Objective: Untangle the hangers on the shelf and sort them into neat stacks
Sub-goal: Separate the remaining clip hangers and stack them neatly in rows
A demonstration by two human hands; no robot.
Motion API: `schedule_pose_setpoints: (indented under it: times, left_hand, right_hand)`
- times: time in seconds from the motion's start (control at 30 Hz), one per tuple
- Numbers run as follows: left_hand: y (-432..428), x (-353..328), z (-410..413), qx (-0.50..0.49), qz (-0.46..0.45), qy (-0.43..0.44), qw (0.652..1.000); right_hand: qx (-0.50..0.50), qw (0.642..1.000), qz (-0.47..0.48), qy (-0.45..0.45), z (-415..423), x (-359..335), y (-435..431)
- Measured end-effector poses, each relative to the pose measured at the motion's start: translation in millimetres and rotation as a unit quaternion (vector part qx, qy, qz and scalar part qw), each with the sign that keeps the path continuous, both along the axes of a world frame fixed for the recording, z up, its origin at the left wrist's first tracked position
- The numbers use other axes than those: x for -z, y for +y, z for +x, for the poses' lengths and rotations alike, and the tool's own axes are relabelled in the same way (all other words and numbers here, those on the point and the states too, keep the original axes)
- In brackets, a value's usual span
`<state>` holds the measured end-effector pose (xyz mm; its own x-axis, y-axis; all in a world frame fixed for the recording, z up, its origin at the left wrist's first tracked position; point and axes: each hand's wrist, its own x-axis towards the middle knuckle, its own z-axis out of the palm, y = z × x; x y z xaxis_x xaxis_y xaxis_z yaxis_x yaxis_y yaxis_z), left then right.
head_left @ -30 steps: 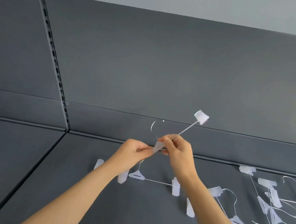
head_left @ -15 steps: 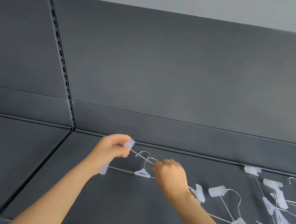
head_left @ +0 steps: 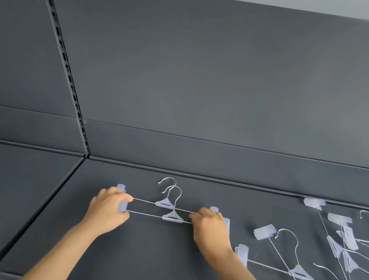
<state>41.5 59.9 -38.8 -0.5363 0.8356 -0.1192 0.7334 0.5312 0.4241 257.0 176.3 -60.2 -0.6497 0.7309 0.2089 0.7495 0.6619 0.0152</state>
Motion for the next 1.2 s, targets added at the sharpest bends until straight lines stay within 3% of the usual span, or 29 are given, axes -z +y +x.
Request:
schedule_pose_setpoints:
  times: [0.03, 0.1, 0.2, 0.27, 0.4, 0.53, 0.6, 0.77, 0.97, 1.07, 1.2]
  left_hand:
    - [3, -2, 5, -0.002, -0.005, 0.073, 0.997]
    - [11, -4, 19, 0.002, 0.031, 0.139, 0.990]
    - [29, 2, 43, 0.078, 0.125, 0.166, 0.975]
    - [43, 4, 59, 0.123, 0.105, 0.142, 0.977]
    - [66, 10, 74, 0.149, -0.022, 0.102, 0.983]
    - [76, 11, 86, 0.140, -0.002, 0.042, 0.989]
    - [76, 8, 93, 0.126, 0.004, -0.003, 0.992]
    - [64, 5, 88, 0.058, 0.008, -0.084, 0.995]
    - [40, -16, 62, -0.030, 0.071, -0.096, 0.992]
    - [19, -28, 49, -0.074, 0.105, -0.083, 0.988]
    - [-10, -36, 34, -0.124, 0.118, -0.080, 0.982]
  right_hand:
    - [-0.004, 1.000, -0.001, 0.000, 4, 2, 1]
    - [-0.020, 0.999, 0.005, 0.043, 17, -1, 4]
    - [0.005, 0.992, 0.030, 0.120, 56, -9, 9]
    - [0.064, 0.990, 0.026, 0.122, 90, -15, 13]
    - [0.234, 0.963, -0.113, -0.068, 161, -36, 11]
    - [0.266, 0.931, -0.212, -0.130, 190, -31, 5]
    - [0.245, 0.943, -0.200, -0.097, 187, -22, 8]
    - [0.178, 0.951, -0.232, 0.098, 177, -11, 17]
    - [0.097, 0.958, -0.214, 0.164, 156, -14, 26]
    - [0.073, 0.936, -0.252, 0.235, 135, -21, 27]
    - [0.034, 0.926, -0.281, 0.249, 96, -33, 24]
